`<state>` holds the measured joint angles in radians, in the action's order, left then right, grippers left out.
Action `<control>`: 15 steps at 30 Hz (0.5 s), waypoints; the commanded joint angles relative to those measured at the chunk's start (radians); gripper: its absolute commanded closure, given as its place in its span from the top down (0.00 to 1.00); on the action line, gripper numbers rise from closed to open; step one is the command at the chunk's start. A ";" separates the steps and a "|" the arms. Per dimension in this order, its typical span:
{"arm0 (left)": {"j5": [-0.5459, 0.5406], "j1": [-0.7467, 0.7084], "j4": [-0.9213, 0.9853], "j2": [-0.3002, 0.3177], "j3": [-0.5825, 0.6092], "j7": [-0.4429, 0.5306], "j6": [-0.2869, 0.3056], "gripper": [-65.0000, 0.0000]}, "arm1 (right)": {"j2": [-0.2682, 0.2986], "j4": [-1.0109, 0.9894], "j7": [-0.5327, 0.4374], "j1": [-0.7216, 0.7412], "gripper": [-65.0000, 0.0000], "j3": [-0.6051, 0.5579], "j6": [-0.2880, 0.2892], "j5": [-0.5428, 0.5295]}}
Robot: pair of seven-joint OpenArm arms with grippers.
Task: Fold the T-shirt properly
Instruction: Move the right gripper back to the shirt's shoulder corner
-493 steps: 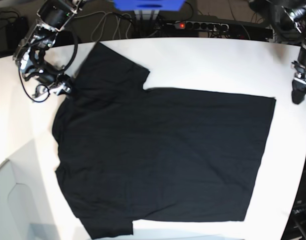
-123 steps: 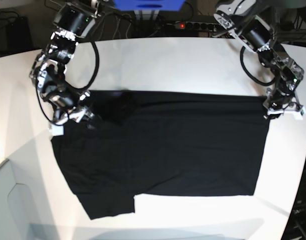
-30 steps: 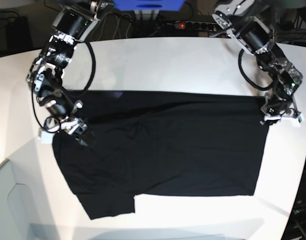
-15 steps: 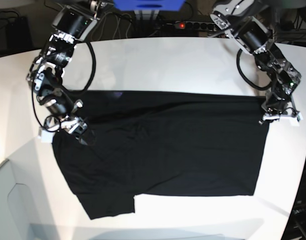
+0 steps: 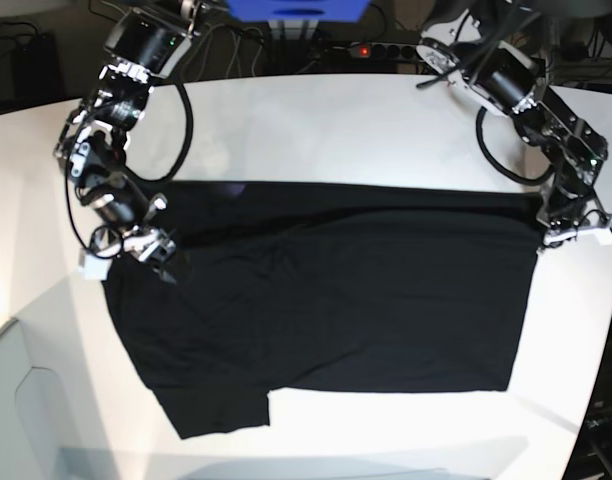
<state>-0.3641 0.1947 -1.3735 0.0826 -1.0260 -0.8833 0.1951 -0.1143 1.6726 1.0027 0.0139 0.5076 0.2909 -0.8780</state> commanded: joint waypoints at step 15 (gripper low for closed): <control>-0.020 0.117 0.159 -0.007 -0.084 0.019 0.004 0.00 | 0.003 0.011 -0.017 -0.116 0.31 -0.004 0.008 -0.023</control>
<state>-0.3664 0.2855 -1.1965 0.0616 -1.1183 -0.8803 0.1905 -0.1135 1.6691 0.9989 -0.1097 0.5064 0.2909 -0.8764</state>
